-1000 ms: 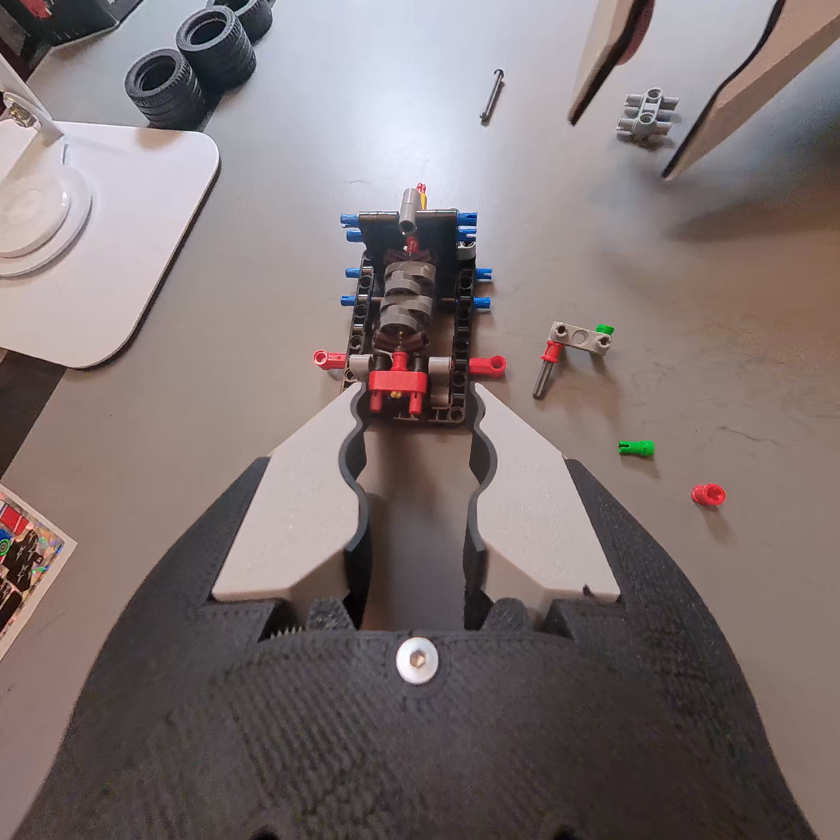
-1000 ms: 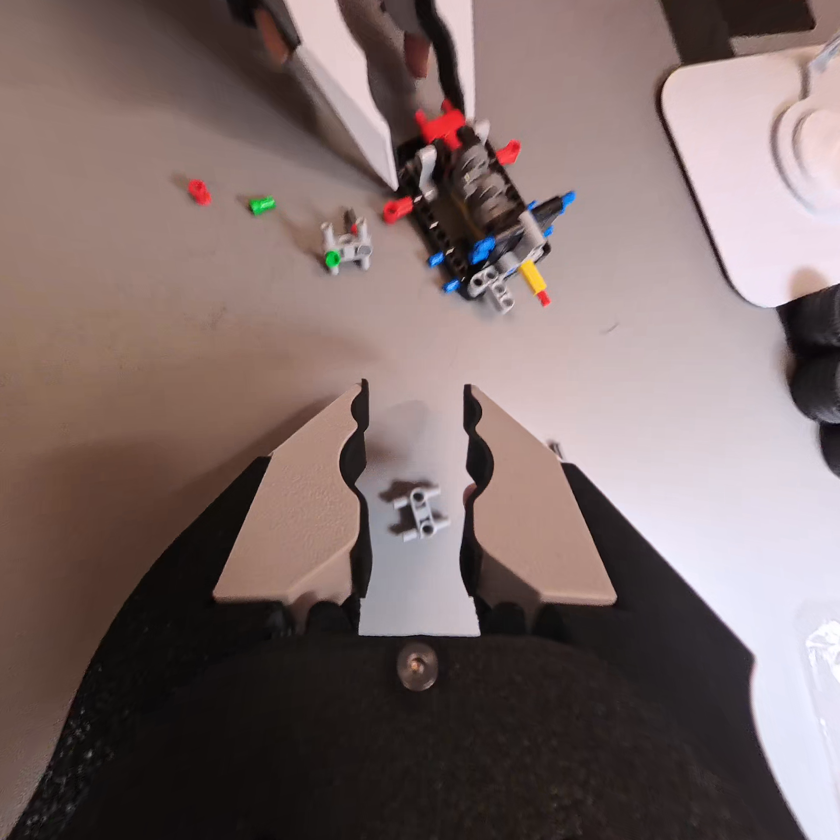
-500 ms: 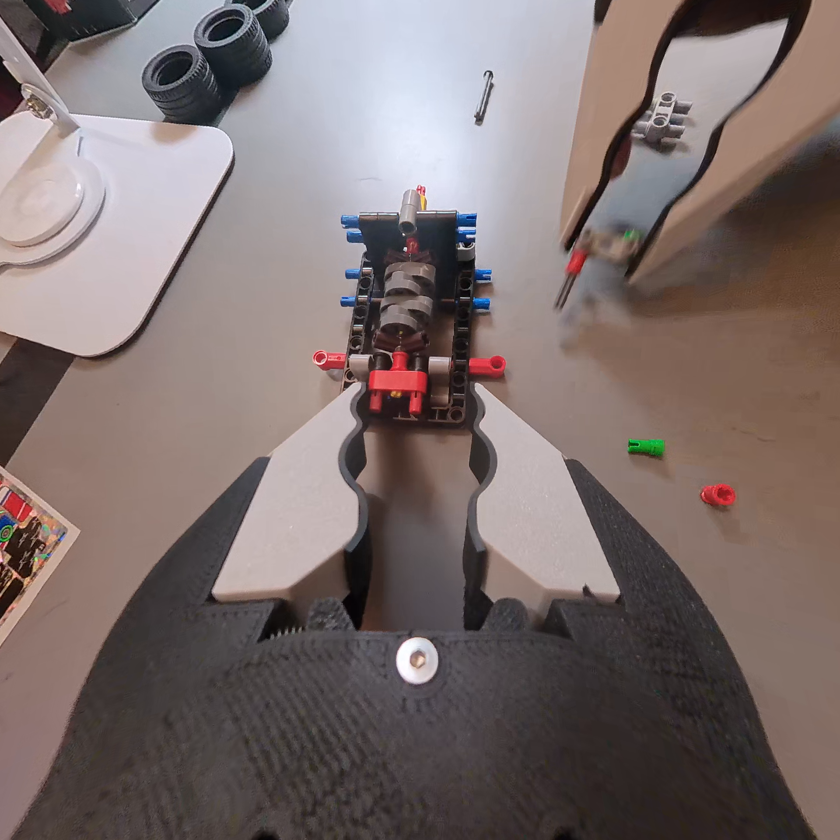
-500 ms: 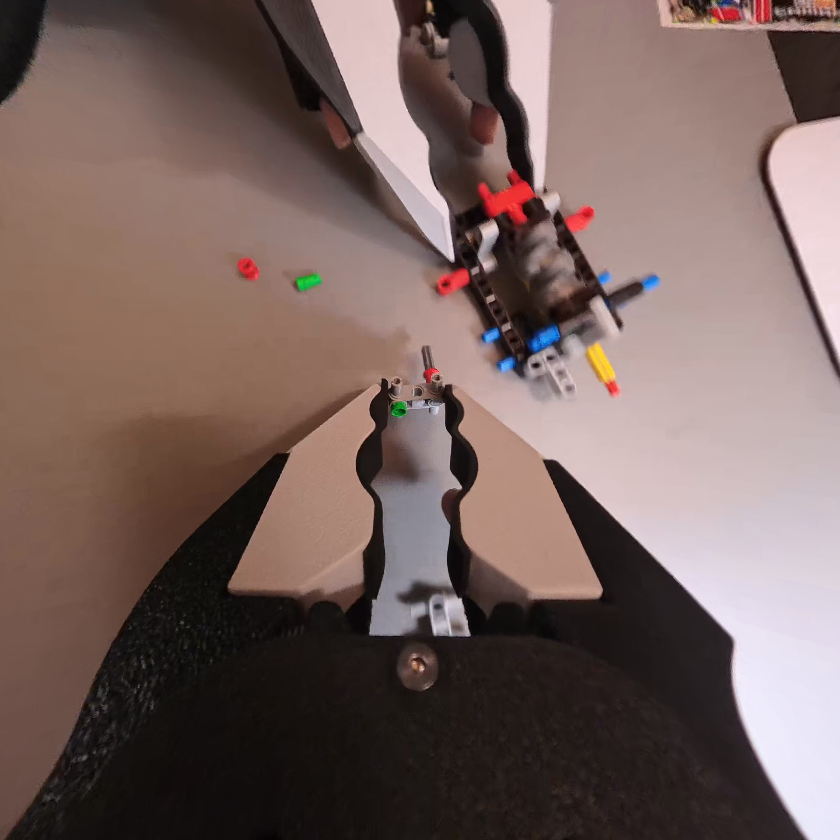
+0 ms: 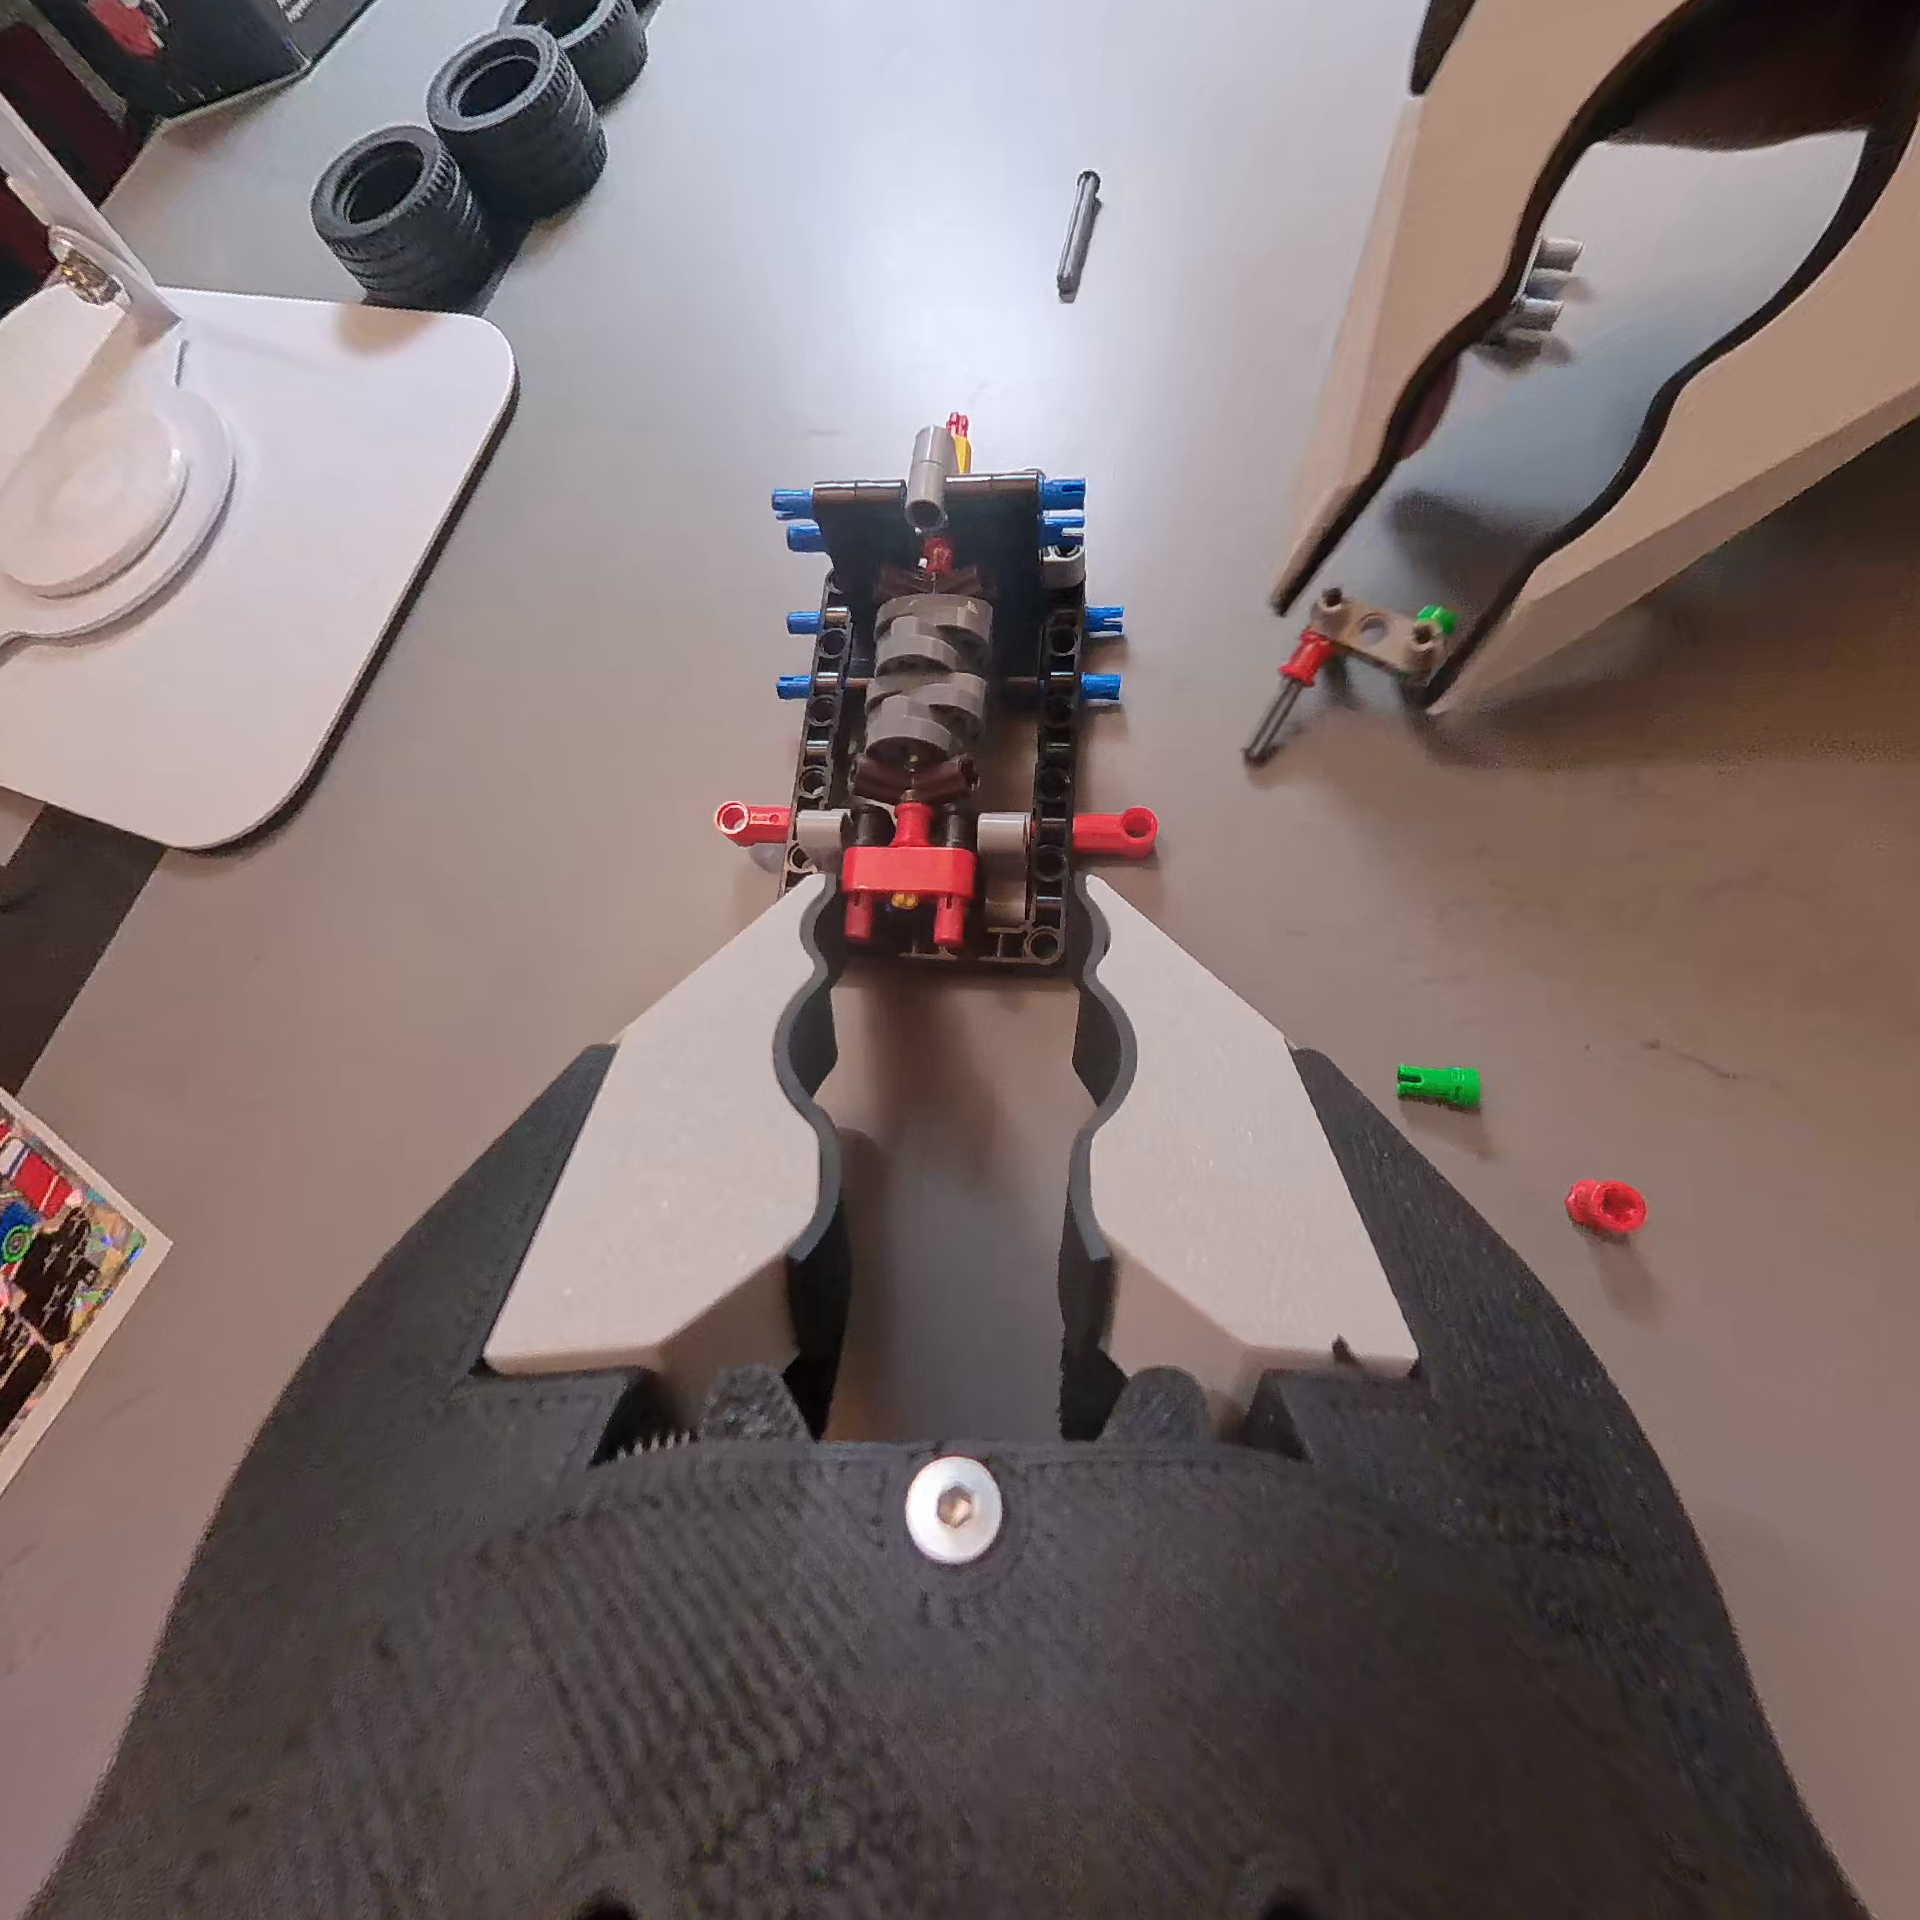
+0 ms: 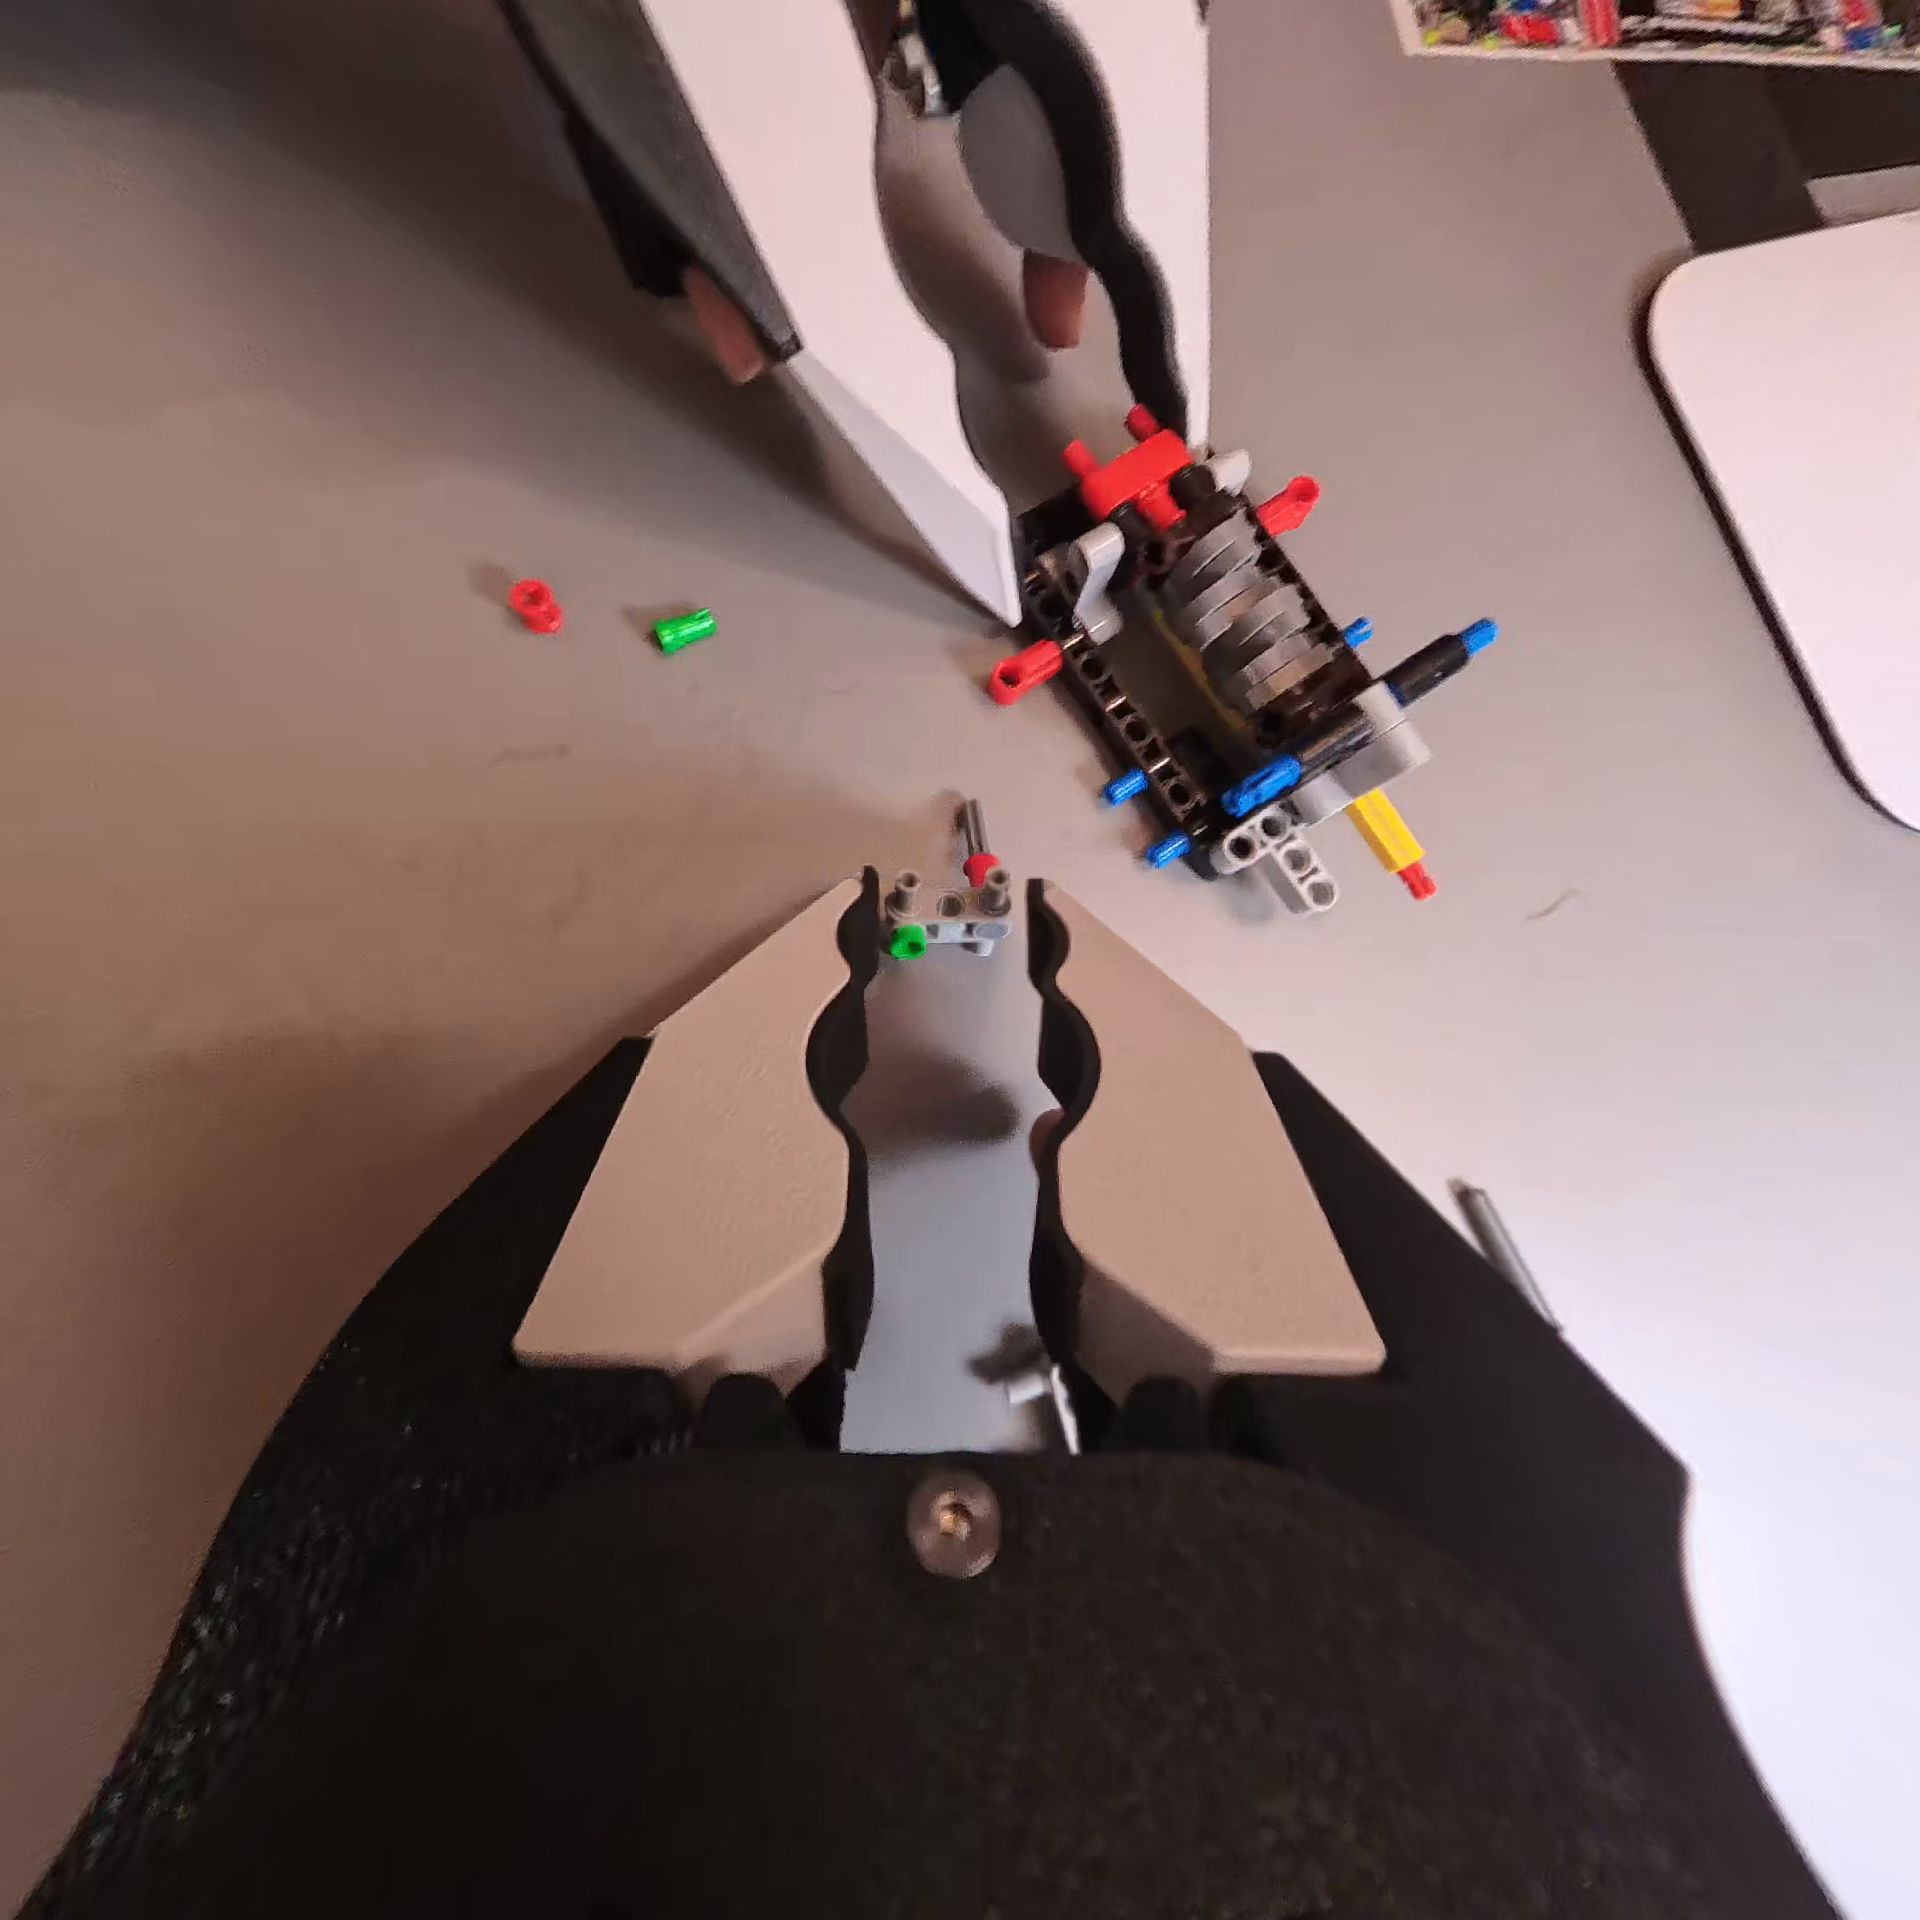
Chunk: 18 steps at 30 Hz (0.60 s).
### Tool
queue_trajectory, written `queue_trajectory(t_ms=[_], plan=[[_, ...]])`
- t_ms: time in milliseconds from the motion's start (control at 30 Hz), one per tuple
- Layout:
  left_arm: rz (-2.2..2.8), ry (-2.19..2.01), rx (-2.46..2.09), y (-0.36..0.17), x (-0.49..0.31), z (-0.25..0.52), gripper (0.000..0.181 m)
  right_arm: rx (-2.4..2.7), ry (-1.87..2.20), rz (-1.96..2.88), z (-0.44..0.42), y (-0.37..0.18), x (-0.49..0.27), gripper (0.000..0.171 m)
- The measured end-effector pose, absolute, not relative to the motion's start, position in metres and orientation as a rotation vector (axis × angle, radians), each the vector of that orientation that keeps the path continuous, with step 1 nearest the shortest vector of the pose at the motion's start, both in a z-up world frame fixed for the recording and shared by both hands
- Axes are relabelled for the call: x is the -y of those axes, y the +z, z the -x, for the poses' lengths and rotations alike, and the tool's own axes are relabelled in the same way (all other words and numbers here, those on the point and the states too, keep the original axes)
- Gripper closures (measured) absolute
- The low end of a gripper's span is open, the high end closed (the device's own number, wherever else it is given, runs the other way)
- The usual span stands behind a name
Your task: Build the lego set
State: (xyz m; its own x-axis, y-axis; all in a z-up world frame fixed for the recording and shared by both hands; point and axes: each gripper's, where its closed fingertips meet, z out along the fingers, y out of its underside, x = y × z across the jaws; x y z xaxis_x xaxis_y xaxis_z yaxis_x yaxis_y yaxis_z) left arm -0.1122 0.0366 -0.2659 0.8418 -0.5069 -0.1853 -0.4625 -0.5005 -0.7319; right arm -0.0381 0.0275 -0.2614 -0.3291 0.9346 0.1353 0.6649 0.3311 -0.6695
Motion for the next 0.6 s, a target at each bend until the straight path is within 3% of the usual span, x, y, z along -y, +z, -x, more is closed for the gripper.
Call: queue_trajectory(t_ms=[100,267,600], plan=[[2.176,-0.076,-0.695,-0.266,-0.037,0.112,0.140,2.034,0.669,1.313,0.051,-0.248,-0.024,0.134],[2.172,-0.092,-0.684,-0.266,-0.038,0.112,0.140,2.181,0.730,1.240,0.062,-0.253,0.034,0.147],[2.167,-0.109,-0.679,-0.266,-0.038,0.113,0.140,2.251,0.694,1.311,0.061,-0.270,0.038,0.171]])
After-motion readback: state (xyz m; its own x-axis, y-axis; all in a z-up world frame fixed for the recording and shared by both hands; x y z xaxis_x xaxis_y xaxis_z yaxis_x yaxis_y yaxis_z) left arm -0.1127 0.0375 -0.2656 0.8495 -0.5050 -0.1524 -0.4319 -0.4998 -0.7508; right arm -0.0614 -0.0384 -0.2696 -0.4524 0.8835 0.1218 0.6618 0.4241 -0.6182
